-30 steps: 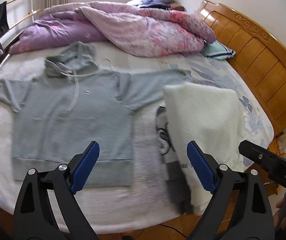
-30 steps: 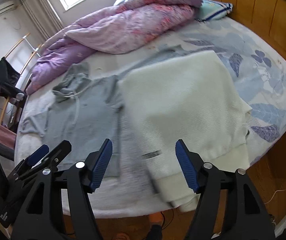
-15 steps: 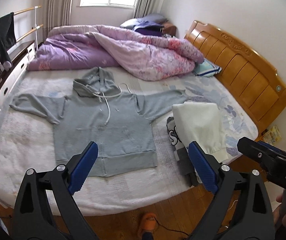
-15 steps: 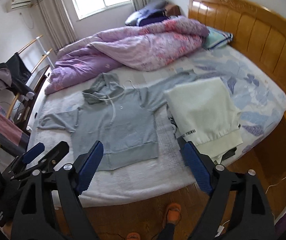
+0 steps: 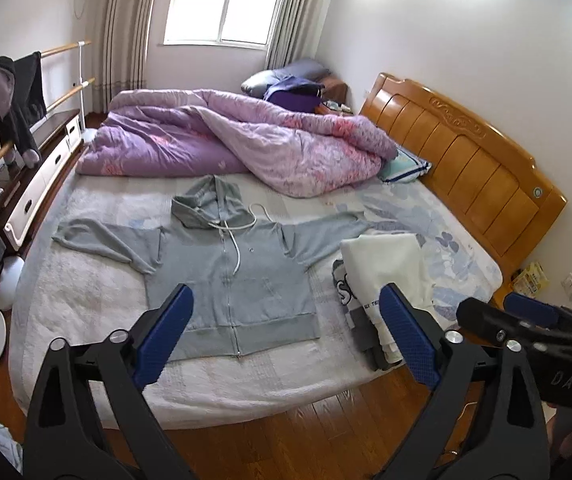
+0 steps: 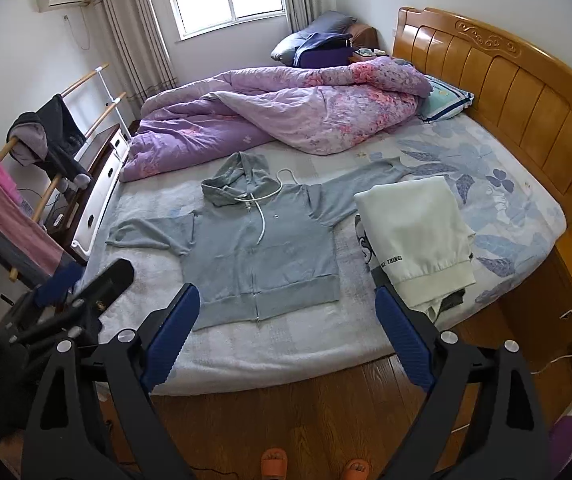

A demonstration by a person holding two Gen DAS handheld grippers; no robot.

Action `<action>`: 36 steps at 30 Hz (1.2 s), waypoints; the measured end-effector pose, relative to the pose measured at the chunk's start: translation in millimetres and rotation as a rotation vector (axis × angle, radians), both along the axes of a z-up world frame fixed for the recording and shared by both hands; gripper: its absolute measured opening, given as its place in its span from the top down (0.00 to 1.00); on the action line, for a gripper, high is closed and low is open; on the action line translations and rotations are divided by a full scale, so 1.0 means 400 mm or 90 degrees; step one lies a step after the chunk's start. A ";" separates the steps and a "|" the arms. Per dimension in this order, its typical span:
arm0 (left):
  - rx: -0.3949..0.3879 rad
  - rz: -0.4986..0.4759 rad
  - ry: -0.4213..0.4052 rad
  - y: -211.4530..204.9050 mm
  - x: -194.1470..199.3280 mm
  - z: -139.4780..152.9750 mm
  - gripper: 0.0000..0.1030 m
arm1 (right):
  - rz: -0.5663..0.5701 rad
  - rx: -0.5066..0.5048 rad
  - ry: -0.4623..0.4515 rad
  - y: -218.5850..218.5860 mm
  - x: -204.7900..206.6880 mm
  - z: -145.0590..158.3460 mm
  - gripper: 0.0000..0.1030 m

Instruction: Fold large clothes

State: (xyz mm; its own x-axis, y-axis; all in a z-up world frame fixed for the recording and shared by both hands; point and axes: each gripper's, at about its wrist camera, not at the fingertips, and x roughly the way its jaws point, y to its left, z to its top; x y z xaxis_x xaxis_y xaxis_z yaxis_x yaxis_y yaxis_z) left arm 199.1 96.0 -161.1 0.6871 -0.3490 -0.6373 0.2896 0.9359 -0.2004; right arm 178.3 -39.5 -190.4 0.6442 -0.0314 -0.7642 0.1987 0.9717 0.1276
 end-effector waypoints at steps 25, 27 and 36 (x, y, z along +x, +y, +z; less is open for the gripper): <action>0.031 0.064 -0.136 0.060 -0.239 0.387 0.05 | 0.075 -0.083 -0.167 0.090 -0.205 0.370 0.08; 0.030 0.072 -0.151 0.073 -0.251 0.412 0.05 | 0.080 -0.085 -0.184 0.102 -0.213 0.390 0.08; 0.025 0.092 -0.203 0.124 -0.301 0.506 0.05 | 0.088 -0.104 -0.229 0.138 -0.245 0.456 0.08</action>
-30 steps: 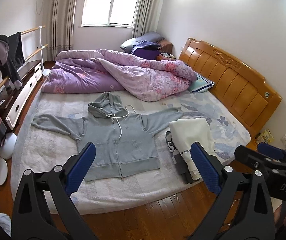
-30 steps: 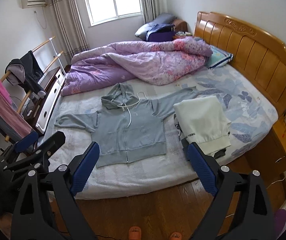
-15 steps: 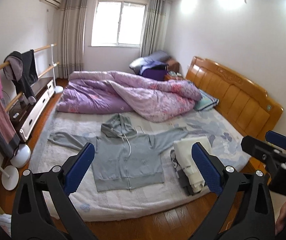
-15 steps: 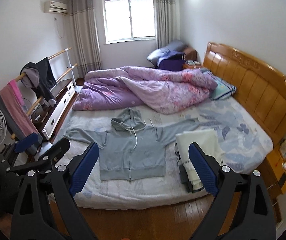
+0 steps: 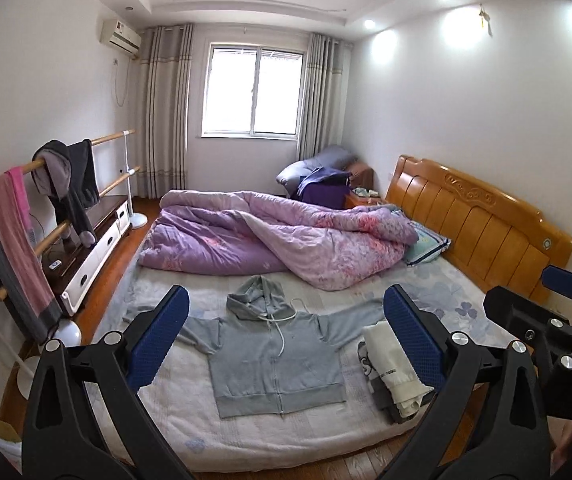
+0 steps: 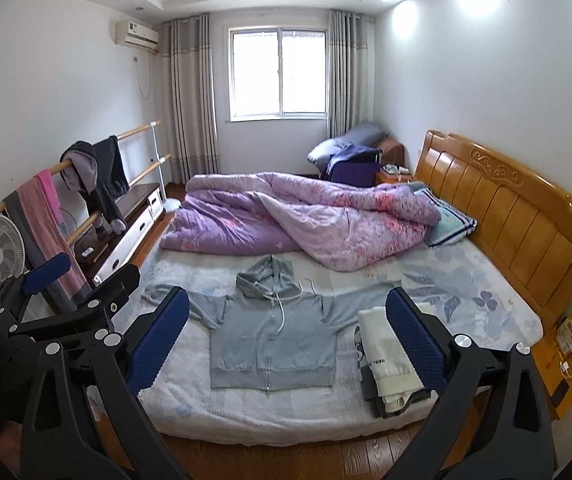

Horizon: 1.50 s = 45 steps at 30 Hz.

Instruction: Fold large clothes

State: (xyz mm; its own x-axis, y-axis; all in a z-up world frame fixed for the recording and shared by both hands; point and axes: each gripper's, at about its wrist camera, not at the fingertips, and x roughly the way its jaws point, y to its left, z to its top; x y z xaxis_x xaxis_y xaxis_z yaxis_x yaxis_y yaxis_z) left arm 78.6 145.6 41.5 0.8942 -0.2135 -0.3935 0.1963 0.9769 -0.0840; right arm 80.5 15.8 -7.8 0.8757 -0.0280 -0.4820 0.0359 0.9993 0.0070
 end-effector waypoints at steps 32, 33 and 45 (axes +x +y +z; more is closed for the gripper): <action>0.006 -0.001 -0.025 0.072 -0.022 0.056 0.05 | -0.019 -0.010 -0.041 0.013 -0.041 0.037 0.08; 0.007 -0.001 -0.024 0.072 -0.018 0.056 0.05 | -0.020 -0.009 -0.041 0.012 -0.040 0.037 0.08; 0.012 0.006 -0.019 0.080 -0.002 0.043 0.05 | -0.020 -0.006 -0.034 0.011 -0.023 0.032 0.08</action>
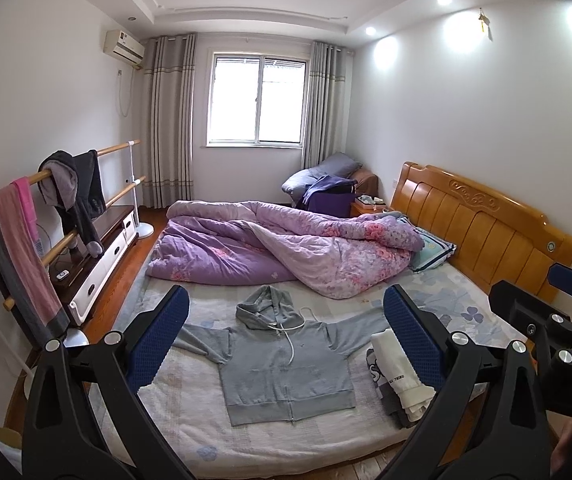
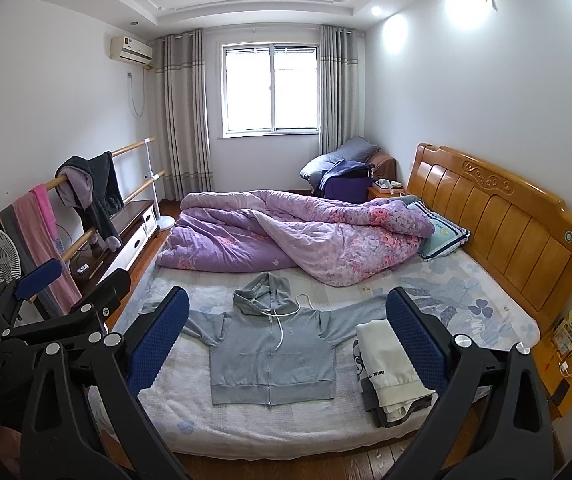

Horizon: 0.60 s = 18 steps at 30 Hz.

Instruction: Fold large clothes

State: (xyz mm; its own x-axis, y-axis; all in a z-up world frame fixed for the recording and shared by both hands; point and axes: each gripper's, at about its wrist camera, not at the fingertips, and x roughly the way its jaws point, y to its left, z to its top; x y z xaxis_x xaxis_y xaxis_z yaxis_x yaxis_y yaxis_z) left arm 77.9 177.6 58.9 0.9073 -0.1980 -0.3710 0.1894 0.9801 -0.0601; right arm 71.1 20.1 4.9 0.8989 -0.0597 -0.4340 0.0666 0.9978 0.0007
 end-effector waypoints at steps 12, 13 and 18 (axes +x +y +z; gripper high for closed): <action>0.005 0.001 0.007 0.006 0.012 -0.013 0.05 | -0.003 0.001 0.008 0.004 0.017 -0.013 0.08; 0.004 0.001 0.008 0.006 0.012 -0.013 0.05 | -0.004 0.000 0.008 0.005 0.016 -0.013 0.08; 0.005 -0.002 0.009 0.008 0.015 -0.014 0.05 | -0.006 0.001 0.011 0.012 0.019 -0.019 0.08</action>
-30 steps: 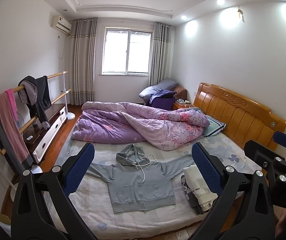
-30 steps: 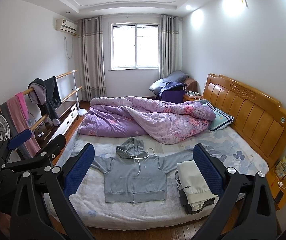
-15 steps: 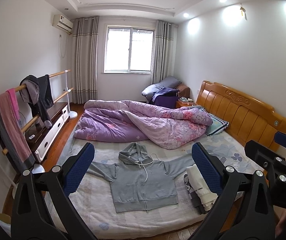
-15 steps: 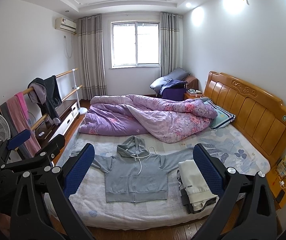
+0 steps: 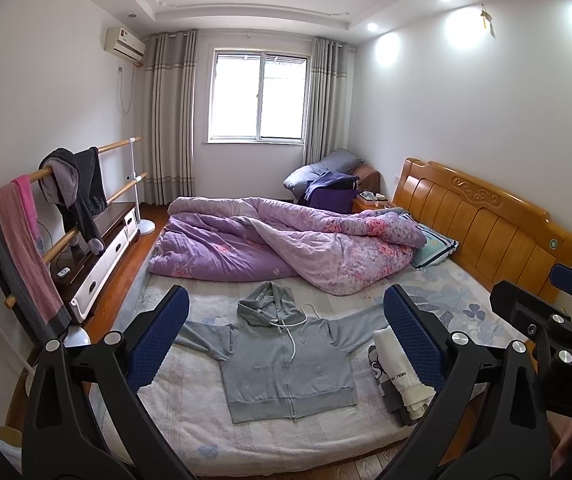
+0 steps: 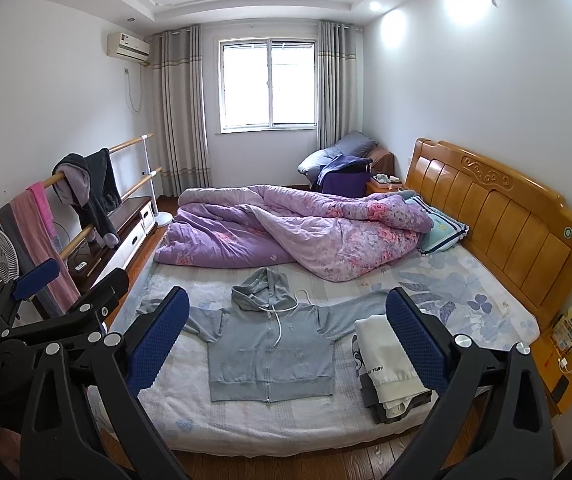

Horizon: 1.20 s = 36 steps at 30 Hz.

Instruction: Fold large clothes

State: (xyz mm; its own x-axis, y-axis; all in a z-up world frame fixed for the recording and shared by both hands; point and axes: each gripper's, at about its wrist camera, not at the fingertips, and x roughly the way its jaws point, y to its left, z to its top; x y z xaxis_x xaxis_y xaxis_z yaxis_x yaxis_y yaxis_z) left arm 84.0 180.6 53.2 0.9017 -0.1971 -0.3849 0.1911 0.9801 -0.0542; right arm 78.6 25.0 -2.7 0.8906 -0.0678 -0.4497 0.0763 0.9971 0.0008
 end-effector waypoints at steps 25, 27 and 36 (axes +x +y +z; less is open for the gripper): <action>0.014 -0.018 -0.005 0.003 0.015 -0.008 0.05 | -0.011 -0.001 0.007 0.002 -0.004 -0.011 0.08; 0.014 -0.018 -0.005 0.004 0.016 -0.008 0.05 | -0.012 -0.001 0.007 0.001 -0.006 -0.011 0.08; 0.015 -0.018 -0.003 0.007 0.014 -0.009 0.05 | -0.011 0.001 0.006 -0.001 -0.003 -0.010 0.08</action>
State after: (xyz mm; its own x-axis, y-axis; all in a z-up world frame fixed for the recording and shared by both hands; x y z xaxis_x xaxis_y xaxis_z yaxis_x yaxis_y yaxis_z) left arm 89.6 183.4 49.8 0.8979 -0.2134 -0.3849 0.2188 0.9753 -0.0303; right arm 77.3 24.7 -6.9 0.8847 -0.0826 -0.4587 0.0935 0.9956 0.0010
